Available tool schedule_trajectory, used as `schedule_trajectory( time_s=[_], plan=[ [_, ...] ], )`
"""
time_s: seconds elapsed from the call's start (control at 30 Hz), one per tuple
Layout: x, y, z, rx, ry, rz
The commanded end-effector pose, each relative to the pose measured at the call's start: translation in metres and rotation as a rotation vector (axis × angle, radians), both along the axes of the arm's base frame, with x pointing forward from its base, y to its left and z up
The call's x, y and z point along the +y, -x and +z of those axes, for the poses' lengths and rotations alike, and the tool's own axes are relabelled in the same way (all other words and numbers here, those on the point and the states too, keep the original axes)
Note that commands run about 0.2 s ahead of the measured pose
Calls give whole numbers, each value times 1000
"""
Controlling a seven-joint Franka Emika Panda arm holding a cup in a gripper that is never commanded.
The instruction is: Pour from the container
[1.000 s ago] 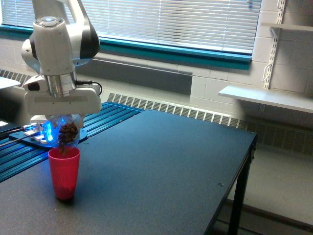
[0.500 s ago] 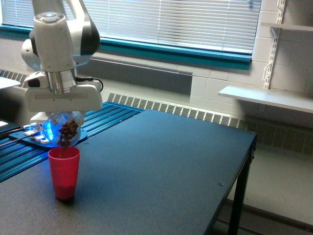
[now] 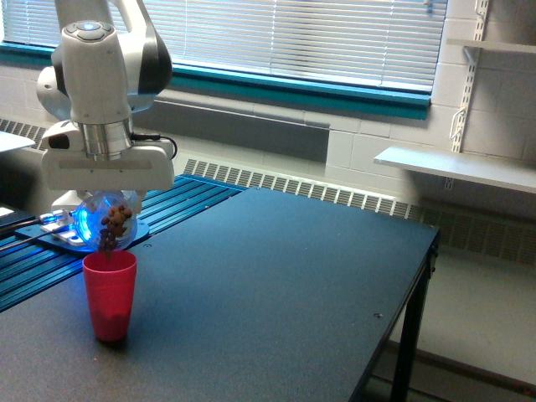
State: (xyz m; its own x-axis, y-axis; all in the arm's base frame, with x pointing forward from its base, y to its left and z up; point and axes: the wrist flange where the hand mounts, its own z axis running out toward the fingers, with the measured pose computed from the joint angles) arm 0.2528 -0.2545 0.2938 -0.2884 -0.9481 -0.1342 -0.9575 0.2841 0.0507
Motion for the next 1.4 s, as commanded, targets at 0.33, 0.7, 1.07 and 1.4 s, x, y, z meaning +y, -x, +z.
schedule_trajectory(
  time_s=[0.33,0.7,1.07,1.4],
  plan=[
    [-2,-8,5,46,15,23],
    [-1,-13,3,84,23,57],
    [0,-20,5,94,27,76],
    [1,-21,2,130,18,77]
  ],
)
